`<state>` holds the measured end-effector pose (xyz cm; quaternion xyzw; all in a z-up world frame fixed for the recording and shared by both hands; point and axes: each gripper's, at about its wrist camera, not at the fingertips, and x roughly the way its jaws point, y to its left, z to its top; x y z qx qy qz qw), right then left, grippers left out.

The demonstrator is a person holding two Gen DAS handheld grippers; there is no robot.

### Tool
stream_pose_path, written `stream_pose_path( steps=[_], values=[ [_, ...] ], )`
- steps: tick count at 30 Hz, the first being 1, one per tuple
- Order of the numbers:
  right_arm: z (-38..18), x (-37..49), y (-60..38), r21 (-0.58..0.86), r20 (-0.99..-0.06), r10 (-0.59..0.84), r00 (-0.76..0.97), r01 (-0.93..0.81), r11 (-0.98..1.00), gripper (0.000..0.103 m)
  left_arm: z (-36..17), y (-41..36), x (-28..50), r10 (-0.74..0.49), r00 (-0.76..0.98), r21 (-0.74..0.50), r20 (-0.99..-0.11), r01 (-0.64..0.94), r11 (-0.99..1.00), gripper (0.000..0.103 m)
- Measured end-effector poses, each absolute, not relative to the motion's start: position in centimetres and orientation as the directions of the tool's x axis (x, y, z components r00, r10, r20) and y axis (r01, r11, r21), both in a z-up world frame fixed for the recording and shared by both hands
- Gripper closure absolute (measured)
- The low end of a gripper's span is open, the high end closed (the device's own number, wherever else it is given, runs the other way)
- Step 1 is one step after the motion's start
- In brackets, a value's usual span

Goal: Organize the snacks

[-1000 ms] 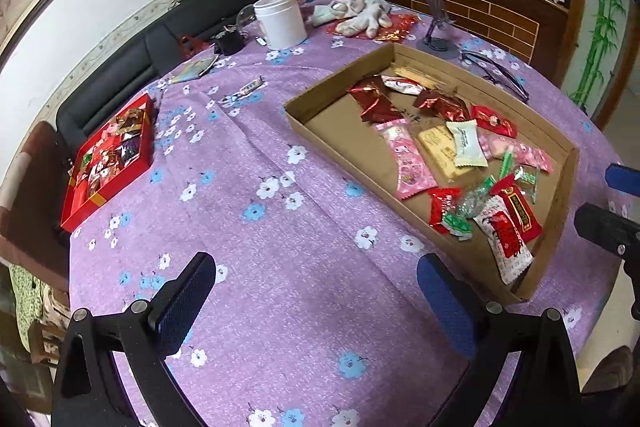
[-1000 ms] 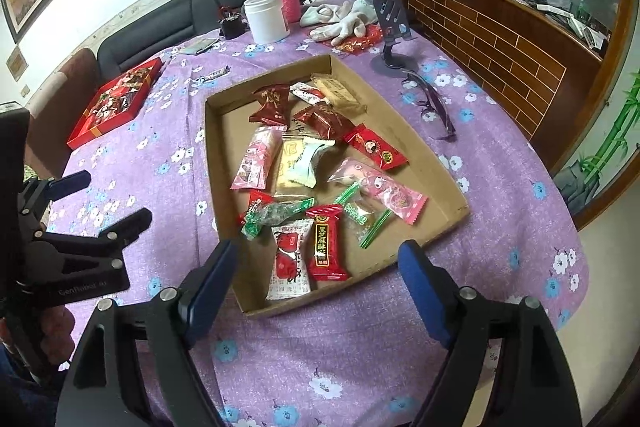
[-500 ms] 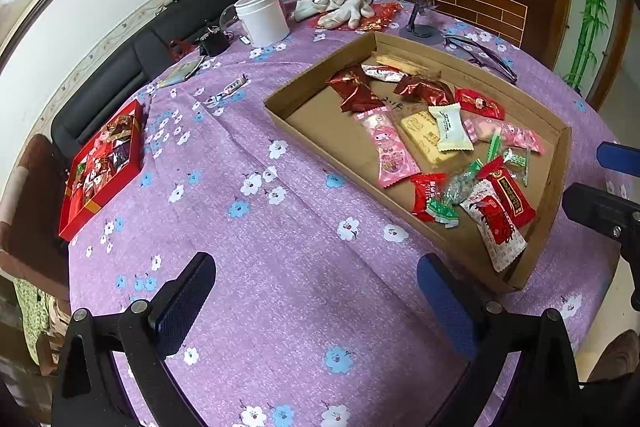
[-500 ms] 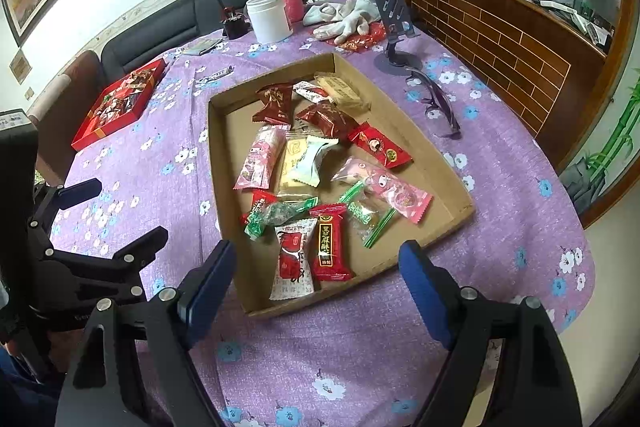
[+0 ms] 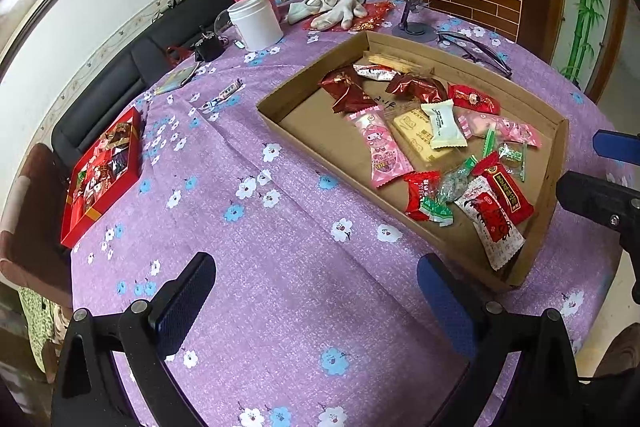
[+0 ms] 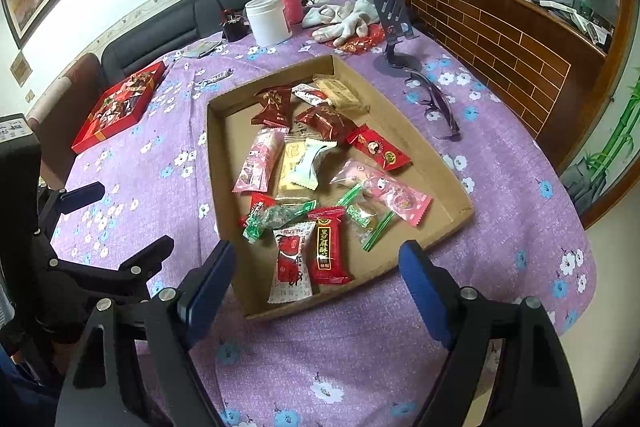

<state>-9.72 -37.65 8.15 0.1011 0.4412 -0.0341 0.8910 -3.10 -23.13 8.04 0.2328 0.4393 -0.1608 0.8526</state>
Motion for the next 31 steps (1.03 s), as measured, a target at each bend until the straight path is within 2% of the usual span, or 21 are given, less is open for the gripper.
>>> stream_pose_path(
  steps=[31],
  values=[
    [8.2, -10.3, -38.1, 0.159, -0.789, 0.028, 0.614, 0.159, 0.974, 0.021, 8.3, -23.8, -4.1, -0.106, 0.559, 0.236, -0.822, 0.505, 0.83, 0.001]
  ],
)
